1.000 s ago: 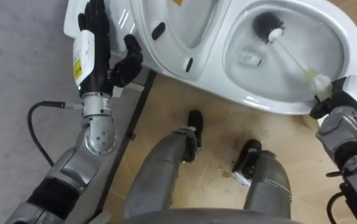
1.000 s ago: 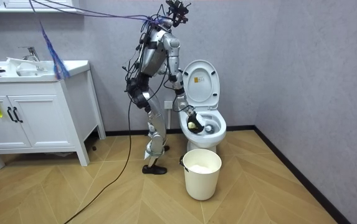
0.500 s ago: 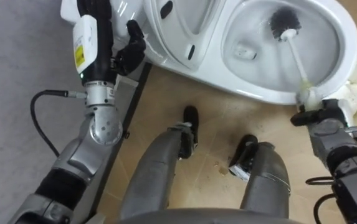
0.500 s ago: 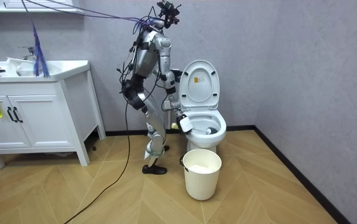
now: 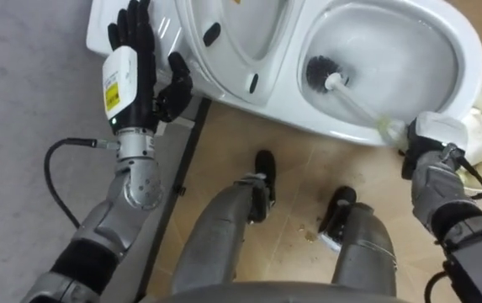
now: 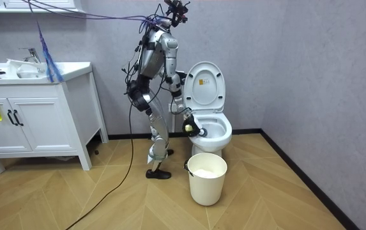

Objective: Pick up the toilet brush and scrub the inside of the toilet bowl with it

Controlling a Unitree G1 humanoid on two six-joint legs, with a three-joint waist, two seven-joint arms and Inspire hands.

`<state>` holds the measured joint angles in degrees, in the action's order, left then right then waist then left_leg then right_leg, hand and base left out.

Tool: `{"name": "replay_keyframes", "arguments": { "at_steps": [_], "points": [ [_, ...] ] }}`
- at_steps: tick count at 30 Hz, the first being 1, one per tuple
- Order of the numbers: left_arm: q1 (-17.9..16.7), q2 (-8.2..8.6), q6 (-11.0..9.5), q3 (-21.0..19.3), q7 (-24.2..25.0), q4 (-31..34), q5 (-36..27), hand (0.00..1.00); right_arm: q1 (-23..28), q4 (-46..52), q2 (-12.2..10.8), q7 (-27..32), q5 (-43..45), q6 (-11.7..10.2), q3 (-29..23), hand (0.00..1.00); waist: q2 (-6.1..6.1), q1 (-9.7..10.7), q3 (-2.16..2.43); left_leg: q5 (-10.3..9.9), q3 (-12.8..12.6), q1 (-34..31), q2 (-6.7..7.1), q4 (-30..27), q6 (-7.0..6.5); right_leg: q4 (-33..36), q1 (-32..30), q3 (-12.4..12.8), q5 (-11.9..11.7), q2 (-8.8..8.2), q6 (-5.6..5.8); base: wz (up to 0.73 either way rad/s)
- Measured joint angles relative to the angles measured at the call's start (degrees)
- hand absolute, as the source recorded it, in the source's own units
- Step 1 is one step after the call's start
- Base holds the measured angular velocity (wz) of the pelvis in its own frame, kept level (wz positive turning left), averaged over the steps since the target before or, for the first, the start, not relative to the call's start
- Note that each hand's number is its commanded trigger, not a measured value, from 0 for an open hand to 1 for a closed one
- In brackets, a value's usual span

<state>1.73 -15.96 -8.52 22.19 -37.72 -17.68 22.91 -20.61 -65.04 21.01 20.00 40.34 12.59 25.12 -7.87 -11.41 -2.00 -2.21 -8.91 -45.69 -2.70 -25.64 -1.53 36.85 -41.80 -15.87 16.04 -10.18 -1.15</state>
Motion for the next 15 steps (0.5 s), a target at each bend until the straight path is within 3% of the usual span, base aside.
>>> {"name": "replay_keyframes", "arguments": {
  "at_steps": [3,4,8,9,10,11,13,15],
  "points": [
    [0.2,-1.24,-0.6,1.0,0.3,1.3,-2.6,0.0,-0.5,0.0,4.1,0.4,0.0,-0.2,4.4,1.0,0.39,-1.6,-0.27,-0.6,-0.1,-1.1,-0.7,-1.7,0.25,0.3,-0.5,-0.1,0.0,-0.11,-0.45,-0.06],
    [0.7,-1.33,-0.6,1.2,0.4,1.5,-2.6,0.0,-1.0,-0.3,6.5,0.7,0.0,-0.9,6.0,1.0,0.42,-1.7,-0.29,-0.6,0.0,-1.8,-0.48,-2.3,0.21,1.4,-1.2,-0.7,0.5,-0.82,-0.63,0.14],
    [1.8,-1.99,-0.5,1.0,0.8,4.4,-2.3,0.0,-4.6,-1.6,12.6,1.0,3.3,-2.9,5.0,1.0,1.5,-1.5,-0.82,-0.7,0.2,-5.3,0.5,-4.9,0.03,6.1,-5.4,-0.2,2.1,-2.76,-0.85,0.16],
    [1.8,-2.27,-0.5,1.0,0.8,4.8,-2.1,0.0,-5.3,-1.7,13.2,1.0,4.8,-3.2,4.9,1.0,1.85,-1.6,-1.02,-0.7,0.1,-5.7,0.55,-5.3,0.01,6.8,-6.0,0.1,2.3,-2.85,-0.85,0.0],
    [2.0,-3.04,-0.5,1.0,0.8,5.3,-1.9,0.0,-6.7,-1.7,13.9,1.2,7.7,-3.4,5.0,1.0,2.64,-1.7,-1.55,-0.7,-0.4,-6.1,0.54,-5.9,-0.04,7.8,-6.9,0.8,2.5,-2.99,-0.9,-0.06],
    [2.1,-3.31,-0.5,1.0,0.8,5.3,-1.9,0.0,-7.3,-1.7,14.1,1.2,9.3,-3.4,5.0,1.0,2.83,-1.7,-1.67,-0.8,-0.3,-6.2,0.53,-6.3,-0.04,8.1,-7.0,1.0,2.6,-3.0,-0.94,-0.07],
    [2.7,-3.72,-0.3,0.8,0.9,4.9,-2.0,0.0,-9.4,-0.6,14.2,2.0,15.7,-3.4,5.1,1.0,4.27,-1.8,-1.55,-0.8,-0.5,-6.2,0.47,-6.7,-0.02,9.0,-7.7,1.9,2.8,-3.06,-1.17,-0.1],
    [3.0,-3.64,-0.2,0.6,0.9,4.6,-2.0,0.0,-10.3,1.8,14.1,3.3,19.6,-3.2,5.2,1.0,4.54,-1.7,-1.53,-0.8,-0.3,-6.2,0.38,-6.9,-0.02,9.0,-7.6,1.7,2.7,-2.91,-1.26,-0.04]
  ]
}}
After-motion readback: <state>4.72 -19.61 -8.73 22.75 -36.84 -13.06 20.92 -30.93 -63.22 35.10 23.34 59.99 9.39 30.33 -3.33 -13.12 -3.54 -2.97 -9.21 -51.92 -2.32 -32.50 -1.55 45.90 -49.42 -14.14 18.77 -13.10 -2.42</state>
